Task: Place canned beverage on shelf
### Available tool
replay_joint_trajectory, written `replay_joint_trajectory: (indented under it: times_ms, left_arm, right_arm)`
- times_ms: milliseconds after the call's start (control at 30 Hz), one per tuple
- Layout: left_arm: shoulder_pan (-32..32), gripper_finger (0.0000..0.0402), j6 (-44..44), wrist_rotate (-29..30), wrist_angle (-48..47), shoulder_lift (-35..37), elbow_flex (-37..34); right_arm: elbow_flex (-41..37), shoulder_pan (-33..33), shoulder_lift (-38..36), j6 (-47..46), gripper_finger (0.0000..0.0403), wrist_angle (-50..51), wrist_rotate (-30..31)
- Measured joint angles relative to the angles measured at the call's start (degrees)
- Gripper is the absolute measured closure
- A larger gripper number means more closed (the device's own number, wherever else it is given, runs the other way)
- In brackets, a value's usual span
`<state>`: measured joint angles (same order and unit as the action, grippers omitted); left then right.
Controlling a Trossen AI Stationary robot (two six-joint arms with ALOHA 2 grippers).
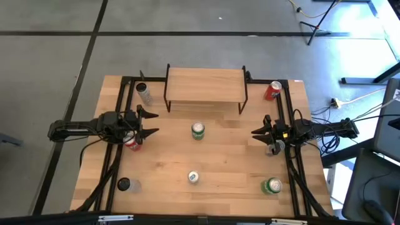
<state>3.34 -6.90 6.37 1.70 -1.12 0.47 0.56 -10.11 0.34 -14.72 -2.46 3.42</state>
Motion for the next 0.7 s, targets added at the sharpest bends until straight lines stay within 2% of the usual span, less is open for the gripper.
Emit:
replay_joint_trajectory:
  times_ms: [700]
  left_arm:
    - [0.0,0.0075,0.0,0.0,0.0,0.0,0.0]
  right_arm:
    - [0.0,0.0,0.0,-2.8,0.0315,-3.4,0.3]
